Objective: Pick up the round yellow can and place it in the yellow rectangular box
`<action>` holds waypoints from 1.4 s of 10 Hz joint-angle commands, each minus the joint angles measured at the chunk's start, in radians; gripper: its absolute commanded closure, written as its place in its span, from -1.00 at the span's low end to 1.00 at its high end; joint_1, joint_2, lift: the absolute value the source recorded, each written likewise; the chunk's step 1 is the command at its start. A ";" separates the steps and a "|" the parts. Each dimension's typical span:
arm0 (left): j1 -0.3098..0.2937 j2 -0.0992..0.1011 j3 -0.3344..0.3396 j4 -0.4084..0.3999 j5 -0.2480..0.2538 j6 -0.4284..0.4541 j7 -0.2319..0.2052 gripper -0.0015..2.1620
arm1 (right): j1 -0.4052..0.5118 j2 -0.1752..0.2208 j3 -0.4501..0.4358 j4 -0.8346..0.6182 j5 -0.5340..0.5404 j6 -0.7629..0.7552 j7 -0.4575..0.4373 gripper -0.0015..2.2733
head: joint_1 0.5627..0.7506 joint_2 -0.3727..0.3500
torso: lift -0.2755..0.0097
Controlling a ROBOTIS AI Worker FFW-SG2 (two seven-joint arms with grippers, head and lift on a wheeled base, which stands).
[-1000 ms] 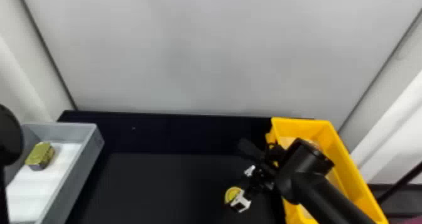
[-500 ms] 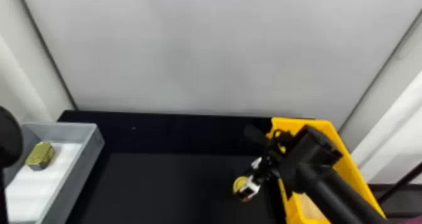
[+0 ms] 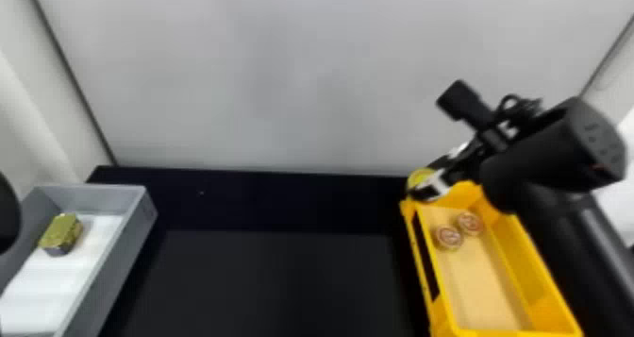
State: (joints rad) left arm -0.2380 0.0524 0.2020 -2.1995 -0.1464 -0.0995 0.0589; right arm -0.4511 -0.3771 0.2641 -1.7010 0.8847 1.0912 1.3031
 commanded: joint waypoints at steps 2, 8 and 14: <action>-0.007 0.009 0.004 -0.008 -0.002 0.012 -0.002 -0.92 | 0.032 -0.071 -0.163 0.018 0.032 -0.011 -0.034 -0.34 | 0.39 -0.19 | 0.91; -0.011 0.012 -0.001 -0.002 -0.005 0.009 -0.005 -0.92 | 0.193 0.049 -0.444 0.165 -0.016 -0.134 -0.232 -0.34 | 0.39 -0.19 | 0.91; -0.012 0.011 -0.004 0.003 -0.005 0.006 -0.005 -0.92 | 0.210 0.103 -0.508 0.420 -0.220 -0.216 -0.454 -0.34 | 0.39 -0.19 | 0.91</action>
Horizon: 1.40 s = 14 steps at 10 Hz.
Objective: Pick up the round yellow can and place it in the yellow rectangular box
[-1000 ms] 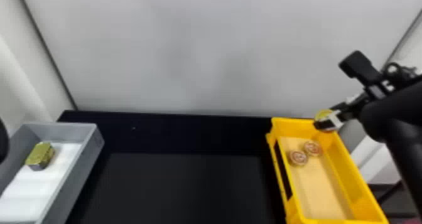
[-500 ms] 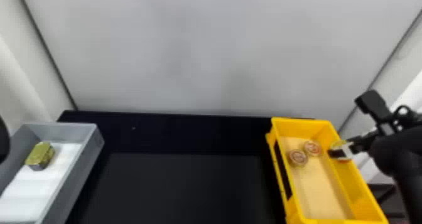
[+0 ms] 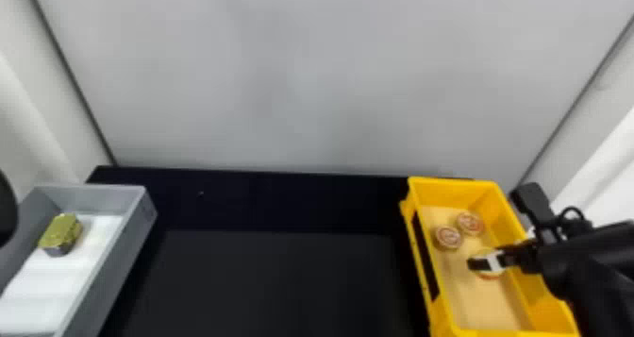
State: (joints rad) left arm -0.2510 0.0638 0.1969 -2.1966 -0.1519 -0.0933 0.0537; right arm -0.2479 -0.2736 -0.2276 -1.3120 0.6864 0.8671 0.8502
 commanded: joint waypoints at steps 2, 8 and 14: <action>-0.001 -0.002 0.000 0.000 0.000 0.000 -0.002 -0.92 | 0.016 -0.001 -0.033 0.050 -0.046 0.014 -0.003 -0.34 | 0.39 -0.19 | 0.91; -0.002 -0.007 -0.002 0.000 -0.002 0.000 -0.003 -0.92 | 0.015 -0.002 -0.036 0.086 -0.085 0.012 -0.015 -0.34 | 0.39 -0.19 | 0.91; 0.003 -0.009 0.006 -0.003 -0.002 0.000 -0.006 -0.92 | 0.019 -0.010 -0.015 0.053 -0.096 0.057 -0.005 -0.97 | 0.39 -0.19 | 0.91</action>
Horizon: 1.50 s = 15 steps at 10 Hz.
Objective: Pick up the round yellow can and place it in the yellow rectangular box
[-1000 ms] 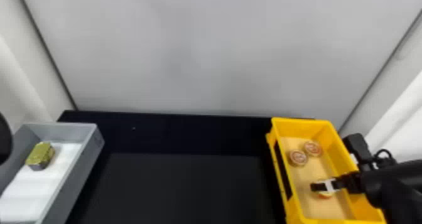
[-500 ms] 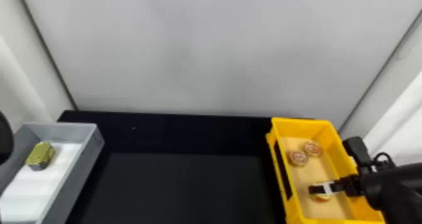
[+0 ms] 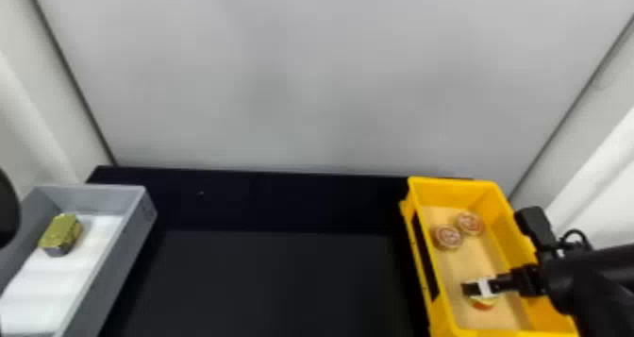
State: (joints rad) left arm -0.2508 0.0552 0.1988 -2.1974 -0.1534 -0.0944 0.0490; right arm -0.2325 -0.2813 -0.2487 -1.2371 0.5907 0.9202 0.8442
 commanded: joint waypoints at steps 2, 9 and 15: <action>0.002 0.000 0.008 -0.007 0.000 0.004 -0.003 -0.92 | 0.010 -0.006 0.026 -0.180 0.002 0.027 0.012 -0.97 | 0.39 -0.19 | 0.91; 0.033 0.035 0.108 -0.078 -0.005 0.036 -0.006 -0.93 | -0.252 -0.047 0.325 -1.012 -0.081 -0.250 -0.846 -0.89 | 0.39 -0.19 | 0.91; 0.050 0.075 0.222 -0.124 -0.009 0.048 0.006 -0.93 | -0.304 -0.133 0.345 -1.067 -0.087 -0.681 -1.148 -0.92 | 0.39 -0.19 | 0.91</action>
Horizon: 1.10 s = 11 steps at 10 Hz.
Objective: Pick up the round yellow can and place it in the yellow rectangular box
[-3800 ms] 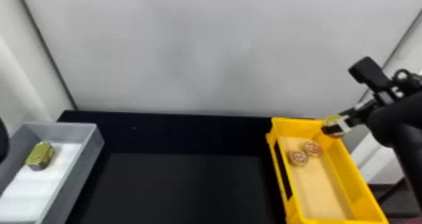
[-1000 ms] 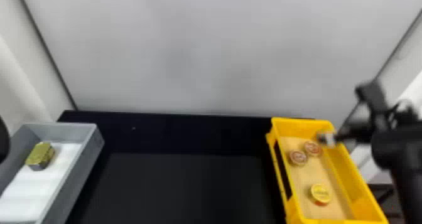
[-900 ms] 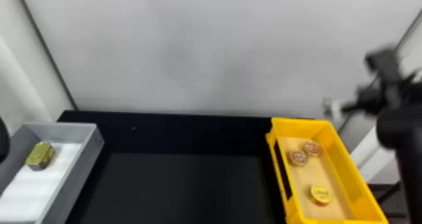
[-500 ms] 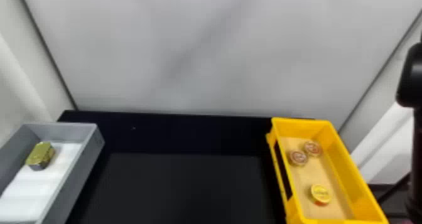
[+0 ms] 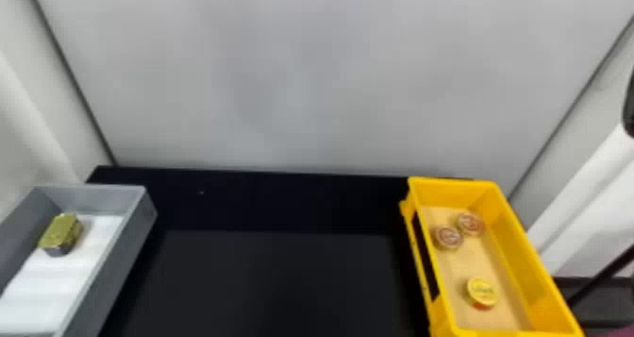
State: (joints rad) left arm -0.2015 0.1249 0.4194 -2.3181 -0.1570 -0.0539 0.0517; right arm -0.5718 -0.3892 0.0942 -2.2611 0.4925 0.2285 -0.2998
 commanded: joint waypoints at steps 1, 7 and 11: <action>-0.001 0.024 0.007 -0.017 -0.007 0.022 0.008 -0.93 | 0.052 -0.019 0.004 -0.043 0.012 0.006 -0.008 -0.92 | 0.39 -0.19 | 0.91; -0.010 0.072 -0.022 -0.041 -0.012 0.088 0.034 -0.93 | 0.075 -0.016 -0.022 -0.072 0.012 0.025 0.007 -0.92 | 0.39 -0.19 | 0.91; -0.009 0.084 -0.025 -0.056 -0.024 0.117 0.039 -0.93 | 0.090 -0.010 -0.034 -0.078 0.012 0.020 0.004 -0.92 | 0.39 -0.19 | 0.91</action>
State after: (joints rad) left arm -0.2135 0.2028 0.3958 -2.3682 -0.1769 0.0519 0.0906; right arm -0.4876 -0.3997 0.0638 -2.3359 0.5039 0.2501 -0.2948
